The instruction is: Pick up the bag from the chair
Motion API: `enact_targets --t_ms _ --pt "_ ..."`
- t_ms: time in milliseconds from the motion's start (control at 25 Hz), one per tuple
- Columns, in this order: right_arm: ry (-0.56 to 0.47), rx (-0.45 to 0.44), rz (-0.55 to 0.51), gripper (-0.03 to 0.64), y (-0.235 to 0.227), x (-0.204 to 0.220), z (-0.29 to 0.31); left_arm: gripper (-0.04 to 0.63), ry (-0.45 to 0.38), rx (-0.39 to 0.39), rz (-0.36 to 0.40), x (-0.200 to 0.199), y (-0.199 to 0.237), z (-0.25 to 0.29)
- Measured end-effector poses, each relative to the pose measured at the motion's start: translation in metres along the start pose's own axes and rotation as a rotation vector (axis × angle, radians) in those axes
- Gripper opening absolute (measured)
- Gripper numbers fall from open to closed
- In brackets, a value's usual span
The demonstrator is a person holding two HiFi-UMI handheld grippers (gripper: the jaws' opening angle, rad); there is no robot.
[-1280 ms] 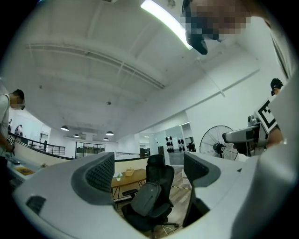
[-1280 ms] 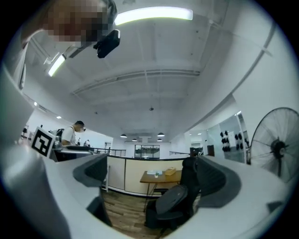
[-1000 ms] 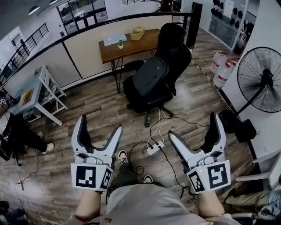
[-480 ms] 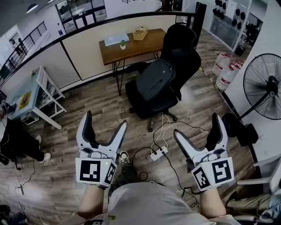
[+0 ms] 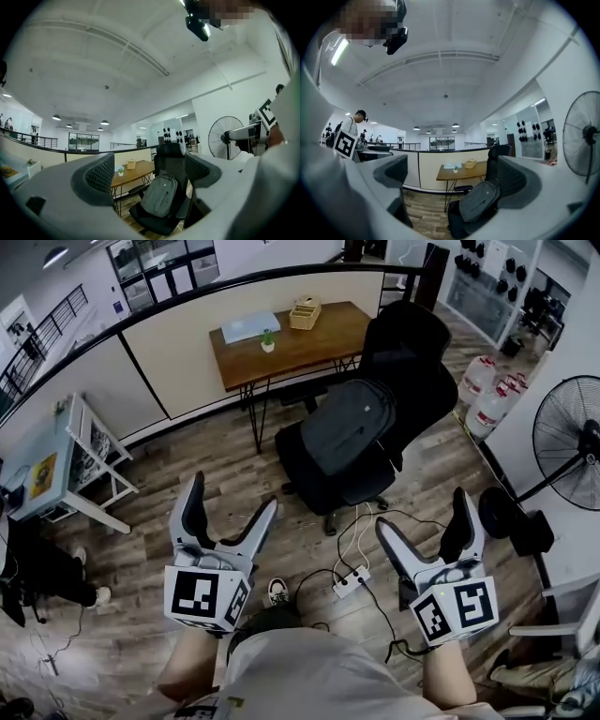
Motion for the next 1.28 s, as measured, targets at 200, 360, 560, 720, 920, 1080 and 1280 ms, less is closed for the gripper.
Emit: enact_targets --t_ms 200,360,560,720,920,1080,1280 --pt "0.047 0.02 -0.012 0.596 0.02 0.014 0.068 0.445 0.013 0.048 0.003 0.014 0.059 0.045" --pt "0.078 0.046 -0.054 0.595 0.029 0.021 0.105 0.445 0.019 0.078 0.008 0.025 0.098 0.073" --pt "0.12 0.058 -0.049 0.596 0.042 0.038 0.134 0.445 0.03 0.111 -0.006 0.039 0.129 0.1" --pt "0.14 0.08 -0.049 0.595 0.043 0.046 0.152 0.445 0.044 0.123 -0.042 0.05 0.143 0.124" --pt "0.189 0.112 -0.06 0.595 0.033 0.065 0.171 0.445 0.059 0.168 -0.05 0.068 0.149 0.156" --pt "0.2 0.15 -0.056 0.595 0.016 0.078 0.192 0.445 0.068 0.205 -0.043 0.081 0.151 0.189" --pt "0.202 0.188 -0.113 0.595 -0.014 0.09 0.223 0.443 0.073 0.248 -0.032 0.094 0.145 0.239"
Point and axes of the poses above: the fingertips, and each gripper's own axes: z forward along the fingers, y to its left, x out of its underside, the point moved 6 cm from there along -z, backward along the fingers, and after that the axes turned 10 degrees about -y, right-handed, at the moved point
